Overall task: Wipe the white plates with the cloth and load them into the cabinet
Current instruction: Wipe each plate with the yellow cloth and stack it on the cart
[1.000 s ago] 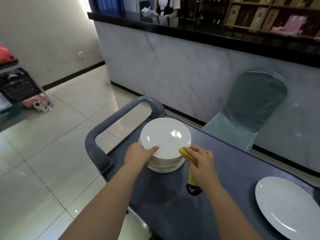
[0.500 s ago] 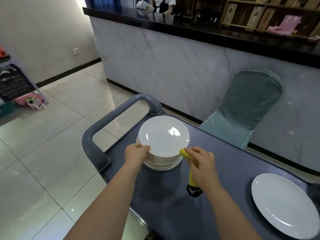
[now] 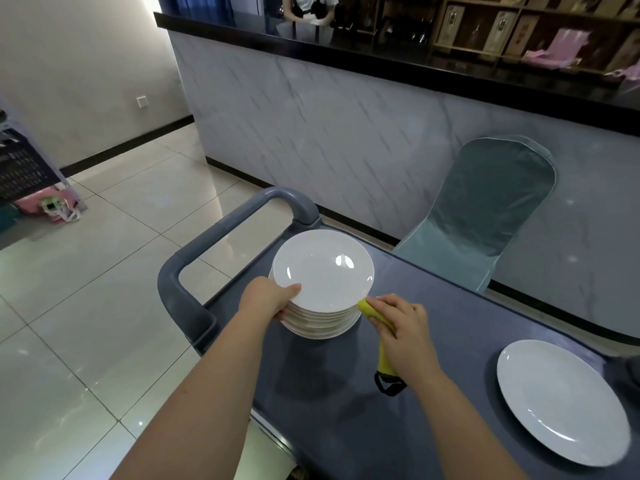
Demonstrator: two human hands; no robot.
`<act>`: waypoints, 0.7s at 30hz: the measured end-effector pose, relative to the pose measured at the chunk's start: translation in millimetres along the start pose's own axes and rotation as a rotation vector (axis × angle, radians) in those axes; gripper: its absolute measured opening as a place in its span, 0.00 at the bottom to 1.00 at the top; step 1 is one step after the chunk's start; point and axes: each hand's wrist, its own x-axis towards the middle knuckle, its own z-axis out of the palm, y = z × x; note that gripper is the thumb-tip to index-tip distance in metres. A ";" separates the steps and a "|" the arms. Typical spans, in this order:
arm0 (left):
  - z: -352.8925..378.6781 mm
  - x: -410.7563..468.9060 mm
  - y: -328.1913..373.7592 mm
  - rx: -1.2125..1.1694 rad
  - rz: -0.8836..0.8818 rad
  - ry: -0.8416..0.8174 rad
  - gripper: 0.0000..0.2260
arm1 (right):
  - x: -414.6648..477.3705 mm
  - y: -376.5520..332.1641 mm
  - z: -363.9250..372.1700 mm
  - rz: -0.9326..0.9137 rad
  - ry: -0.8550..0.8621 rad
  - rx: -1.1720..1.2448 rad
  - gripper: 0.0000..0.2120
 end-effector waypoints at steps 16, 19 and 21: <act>-21.5 -5.6 -22.7 -0.322 0.032 0.072 0.14 | 4.6 -3.5 -0.7 -0.042 0.012 -0.017 0.13; -17.5 -18.9 -33.1 -0.617 -0.016 0.066 0.09 | 3.9 -3.1 0.1 -0.031 0.011 -0.014 0.13; -10.0 -30.4 -34.5 -0.880 -0.087 -0.109 0.05 | 2.7 -2.1 0.4 -0.030 0.006 -0.010 0.13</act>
